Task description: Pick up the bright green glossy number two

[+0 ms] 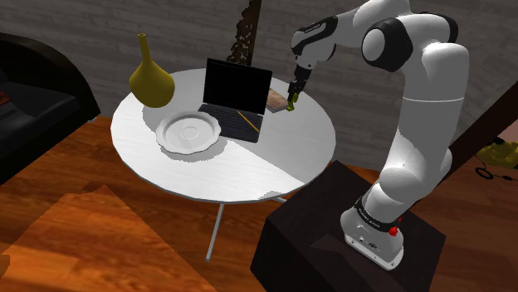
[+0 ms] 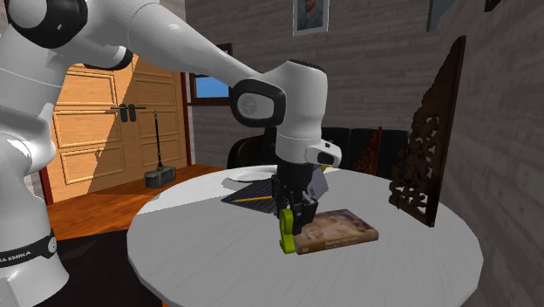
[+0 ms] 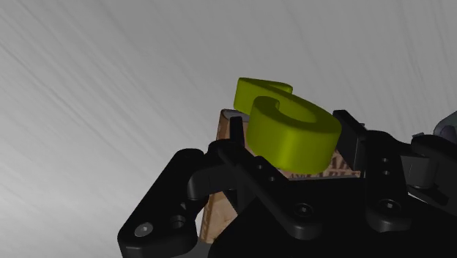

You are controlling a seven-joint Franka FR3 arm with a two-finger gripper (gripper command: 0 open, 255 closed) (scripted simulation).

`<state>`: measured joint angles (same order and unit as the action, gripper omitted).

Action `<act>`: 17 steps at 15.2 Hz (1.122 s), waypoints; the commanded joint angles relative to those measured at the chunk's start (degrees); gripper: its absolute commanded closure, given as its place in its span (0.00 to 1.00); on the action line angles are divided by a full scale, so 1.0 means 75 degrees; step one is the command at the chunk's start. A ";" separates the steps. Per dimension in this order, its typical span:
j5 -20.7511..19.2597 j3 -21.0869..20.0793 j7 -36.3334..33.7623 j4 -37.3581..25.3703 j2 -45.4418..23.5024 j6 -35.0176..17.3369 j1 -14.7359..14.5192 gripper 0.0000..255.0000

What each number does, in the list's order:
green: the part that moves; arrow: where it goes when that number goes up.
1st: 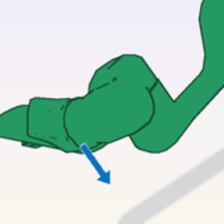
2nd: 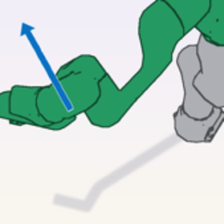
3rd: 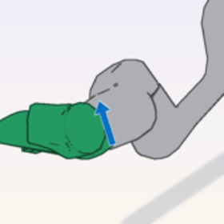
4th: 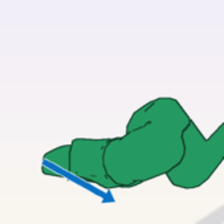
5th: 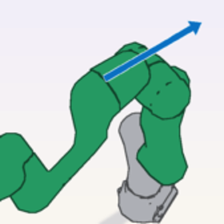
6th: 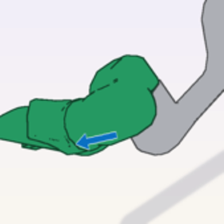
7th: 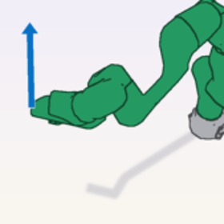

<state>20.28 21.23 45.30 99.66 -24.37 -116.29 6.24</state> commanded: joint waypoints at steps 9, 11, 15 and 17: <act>-0.0230 0.0090 -0.0232 -0.0364 0.0389 0.0724 -0.0044 1.00; -0.0273 0.0106 -0.0281 -0.0475 0.0458 0.0893 -0.0048 1.00; -0.0349 0.0134 -0.0374 -0.0720 0.0580 0.1241 -0.0049 1.00; -0.0352 0.0135 -0.0377 -0.0729 0.0584 0.1253 -0.0049 1.00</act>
